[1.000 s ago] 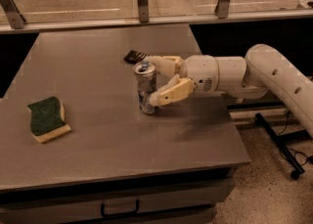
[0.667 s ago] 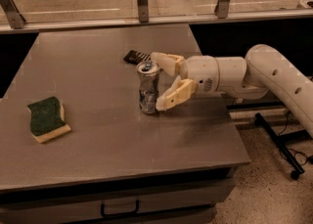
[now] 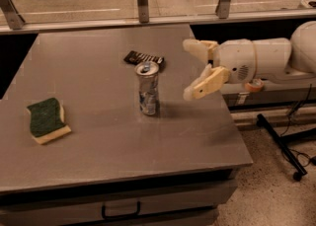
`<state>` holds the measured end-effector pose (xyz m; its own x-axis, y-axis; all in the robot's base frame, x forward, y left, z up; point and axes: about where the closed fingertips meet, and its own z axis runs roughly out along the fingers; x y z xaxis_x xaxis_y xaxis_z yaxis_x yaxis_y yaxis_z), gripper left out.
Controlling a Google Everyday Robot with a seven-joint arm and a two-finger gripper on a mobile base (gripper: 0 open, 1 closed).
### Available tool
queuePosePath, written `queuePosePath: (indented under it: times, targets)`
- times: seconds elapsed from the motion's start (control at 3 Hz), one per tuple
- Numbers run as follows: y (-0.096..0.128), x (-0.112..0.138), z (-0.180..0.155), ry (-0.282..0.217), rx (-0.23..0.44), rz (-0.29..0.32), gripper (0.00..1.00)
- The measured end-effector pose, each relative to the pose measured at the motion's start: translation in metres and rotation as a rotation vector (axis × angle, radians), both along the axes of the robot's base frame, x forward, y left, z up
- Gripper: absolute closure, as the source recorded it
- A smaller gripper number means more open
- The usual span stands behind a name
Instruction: Place redbull can upright
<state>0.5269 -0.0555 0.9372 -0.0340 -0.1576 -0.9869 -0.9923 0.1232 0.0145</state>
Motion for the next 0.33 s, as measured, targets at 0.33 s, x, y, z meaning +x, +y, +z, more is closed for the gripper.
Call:
queuePosePath:
  times: [0.33]
  targets:
    - [-0.0057,0.0017,0.0031,-0.010,-0.015,-0.015,0.00]
